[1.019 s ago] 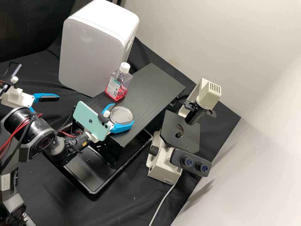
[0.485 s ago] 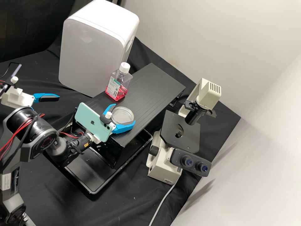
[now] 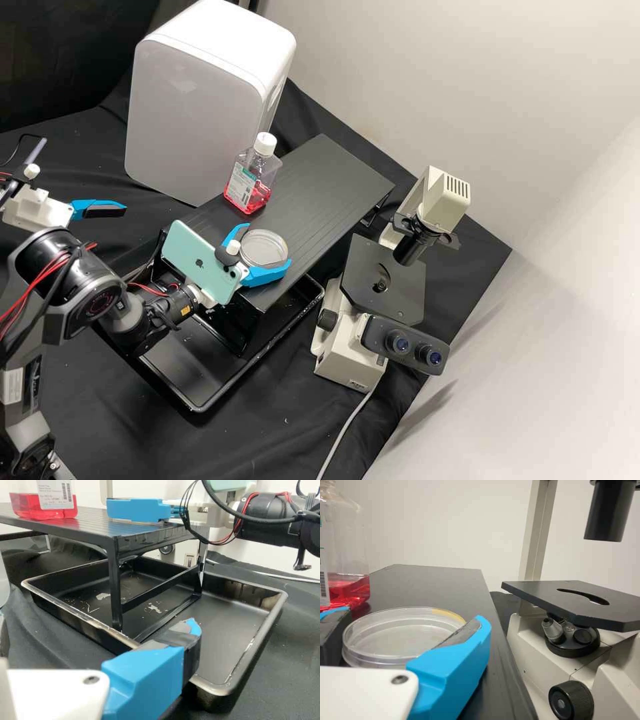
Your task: Remove the lid from the petri dish
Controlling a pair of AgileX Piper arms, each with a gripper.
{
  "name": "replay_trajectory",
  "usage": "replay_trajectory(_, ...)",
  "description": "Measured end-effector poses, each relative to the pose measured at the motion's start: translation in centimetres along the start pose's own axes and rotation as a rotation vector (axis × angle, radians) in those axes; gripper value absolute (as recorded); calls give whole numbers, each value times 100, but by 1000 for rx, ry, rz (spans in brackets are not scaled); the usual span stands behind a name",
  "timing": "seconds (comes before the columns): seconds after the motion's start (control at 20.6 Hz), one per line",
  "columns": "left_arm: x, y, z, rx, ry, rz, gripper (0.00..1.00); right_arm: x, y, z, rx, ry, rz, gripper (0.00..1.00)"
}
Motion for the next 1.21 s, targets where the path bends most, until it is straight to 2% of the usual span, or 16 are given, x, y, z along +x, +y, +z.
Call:
replay_trajectory(0.19, 1, 0, 2, 0, 0, 0, 100, 4, 20, 47, -1, -17, 7, 0)
replay_trajectory(0.63, 2, -5, 1, -1, 0, -2, 100, 9, 23, 90, -3, -27, 12, 0)
replay_trajectory(0.68, 3, -7, 0, -1, 0, -2, 100, 9, 24, 89, -3, -26, 13, 100)
replay_trajectory(1.21, 7, -10, -2, -2, 1, -3, 100, 9, 24, 89, -3, -26, 13, 100)
